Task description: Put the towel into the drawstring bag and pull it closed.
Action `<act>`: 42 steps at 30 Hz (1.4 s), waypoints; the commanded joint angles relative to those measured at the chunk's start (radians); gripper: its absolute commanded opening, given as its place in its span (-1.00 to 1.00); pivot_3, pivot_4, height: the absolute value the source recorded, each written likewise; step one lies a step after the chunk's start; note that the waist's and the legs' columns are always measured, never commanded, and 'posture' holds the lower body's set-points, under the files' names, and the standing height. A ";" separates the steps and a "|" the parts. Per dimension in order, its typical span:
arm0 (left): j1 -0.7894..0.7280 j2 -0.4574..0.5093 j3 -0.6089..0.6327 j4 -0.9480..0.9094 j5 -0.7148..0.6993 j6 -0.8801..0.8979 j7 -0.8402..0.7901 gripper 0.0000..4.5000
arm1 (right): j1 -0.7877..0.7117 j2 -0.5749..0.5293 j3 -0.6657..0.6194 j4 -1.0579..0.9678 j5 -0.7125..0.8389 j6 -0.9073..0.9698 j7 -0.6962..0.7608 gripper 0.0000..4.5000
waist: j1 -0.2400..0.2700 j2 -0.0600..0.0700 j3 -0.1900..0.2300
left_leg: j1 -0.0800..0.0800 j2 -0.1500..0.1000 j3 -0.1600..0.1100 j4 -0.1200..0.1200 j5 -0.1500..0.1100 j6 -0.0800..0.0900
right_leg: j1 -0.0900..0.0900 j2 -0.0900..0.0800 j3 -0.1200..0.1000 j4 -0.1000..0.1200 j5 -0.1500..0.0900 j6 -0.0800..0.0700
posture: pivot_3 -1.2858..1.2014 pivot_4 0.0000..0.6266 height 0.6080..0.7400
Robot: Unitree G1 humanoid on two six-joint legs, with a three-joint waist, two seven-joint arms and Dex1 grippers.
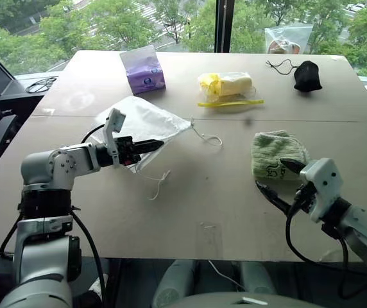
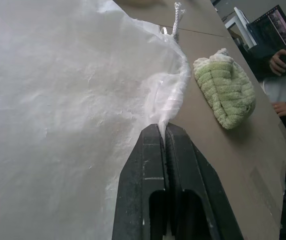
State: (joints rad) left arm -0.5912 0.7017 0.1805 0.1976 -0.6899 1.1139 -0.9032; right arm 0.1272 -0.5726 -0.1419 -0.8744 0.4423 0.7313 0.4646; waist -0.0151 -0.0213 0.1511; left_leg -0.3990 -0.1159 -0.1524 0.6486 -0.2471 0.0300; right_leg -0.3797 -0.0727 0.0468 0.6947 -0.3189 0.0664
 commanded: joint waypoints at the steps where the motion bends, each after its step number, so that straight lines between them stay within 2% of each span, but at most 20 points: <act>1: 0.036 -0.008 -0.040 -0.095 0.060 -0.100 0.035 -0.99 | -0.036 0.001 0.030 -0.029 0.001 -0.001 -0.018 1.00 | 0.000 0.000 0.000 | 0.000 0.000 0.000 0.000 0.000 0.000 | 0.000 0.000 0.001 0.000 0.000 0.000 | 0.03 -0.52 1.00; 2: 0.038 -0.021 -0.040 -0.094 0.083 -0.136 0.065 -0.99 | -0.037 -0.006 0.050 -0.033 -0.006 -0.015 -0.007 1.00 | 0.001 0.000 0.000 | 0.000 0.000 0.001 0.000 0.000 0.000 | 0.000 0.000 0.002 0.000 0.000 0.000 | 0.03 -0.52 1.00; 5: 0.084 -0.015 -0.100 -0.146 0.199 -0.308 0.086 -0.66 | -0.023 -0.041 0.110 -0.048 -0.042 -0.085 0.040 1.00 | 0.002 0.000 0.000 | 0.000 0.000 0.000 0.000 0.000 0.000 | 0.000 0.000 0.003 0.000 0.000 0.000 | 0.03 -0.52 1.00; 8: 0.167 0.010 -0.189 -0.187 0.384 -0.590 0.110 -0.15 | 0.004 -0.058 0.129 -0.049 -0.042 -0.134 0.081 1.00 | 0.003 0.000 0.000 | 0.000 0.000 0.001 -0.001 0.000 0.000 | 0.000 0.000 0.004 -0.001 0.000 0.000 | 0.03 -0.52 1.00; 10: 0.211 0.017 -0.221 -0.179 0.471 -0.744 0.121 -0.15 | 0.016 -0.060 0.126 -0.038 -0.053 -0.160 0.085 1.00 | 0.003 0.000 0.000 | 0.000 0.000 0.002 -0.001 0.000 0.000 | 0.000 -0.001 0.005 -0.002 0.000 0.000 | 0.03 -0.52 1.00; 14: 0.248 0.007 -0.227 -0.128 0.583 -0.941 0.183 -0.15 | 0.028 -0.057 0.124 -0.011 -0.084 -0.202 0.085 1.00 | 0.006 0.000 0.000 | 0.000 0.000 0.001 -0.001 0.000 0.000 | 0.000 -0.001 0.005 -0.001 0.000 0.000 | 0.03 -0.52 1.00; 21: 0.282 -0.038 -0.222 -0.099 0.719 -1.169 0.326 -0.15 | 0.064 -0.043 0.138 0.010 -0.119 -0.248 0.076 1.00 | 0.010 0.000 0.000 | 0.000 0.000 0.001 -0.001 0.000 0.000 | 0.000 -0.001 0.003 -0.001 0.000 0.000 | 0.03 -0.52 1.00; 28: 0.315 -0.068 -0.216 -0.079 0.832 -1.231 0.450 -0.15 | 0.069 -0.049 0.138 0.011 -0.127 -0.252 0.084 1.00 | 0.006 0.000 0.000 | 0.000 0.000 0.001 -0.001 0.000 0.000 | 0.000 0.000 0.002 0.000 0.000 0.000 | 0.03 -0.52 1.00; 31: 0.331 -0.087 -0.215 -0.085 0.819 -1.211 0.446 -0.15 | 0.056 -0.054 0.137 0.016 -0.125 -0.246 0.089 1.00 | 0.006 0.000 0.000 | 0.000 0.000 0.001 -0.001 0.000 0.000 | 0.000 0.000 0.000 0.000 0.000 0.000 | 0.03 -0.52 1.00; 37: 0.359 -0.120 -0.201 -0.155 0.698 -1.125 0.346 -0.15 | 0.042 -0.056 0.142 0.022 -0.126 -0.242 0.095 1.00 | 0.005 0.000 0.000 | 0.000 0.000 0.001 0.000 0.000 0.000 | 0.000 -0.001 0.000 0.000 0.000 0.000 | 0.03 -0.52 1.00; 40: 0.343 -0.119 -0.205 -0.139 0.730 -1.114 0.367 0.21 | 0.033 -0.051 0.146 0.018 -0.125 -0.235 0.090 1.00 | 0.006 0.000 0.000 | 0.000 0.000 0.001 0.000 0.000 0.000 | 0.000 -0.001 -0.001 0.000 0.000 0.000 | 0.03 -0.52 1.00; 42: 0.335 -0.121 -0.214 -0.132 0.754 -1.121 0.381 0.21 | 0.032 -0.048 0.147 0.013 -0.124 -0.230 0.085 1.00 | 0.006 0.000 0.000 | 0.000 0.000 0.001 0.000 0.000 0.000 | 0.000 -0.001 -0.001 0.000 0.000 0.000 | 0.03 -0.52 1.00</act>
State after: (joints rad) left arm -0.2425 0.5761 -0.0411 0.0816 0.0503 -0.0029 -0.5363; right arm 0.1687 -0.6229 0.0042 -0.8324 0.3181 0.5023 0.5565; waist -0.0092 -0.0212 0.1509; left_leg -0.3985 -0.1162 -0.1516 0.6483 -0.2472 0.0303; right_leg -0.3794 -0.0732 0.0461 0.6949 -0.3187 0.0664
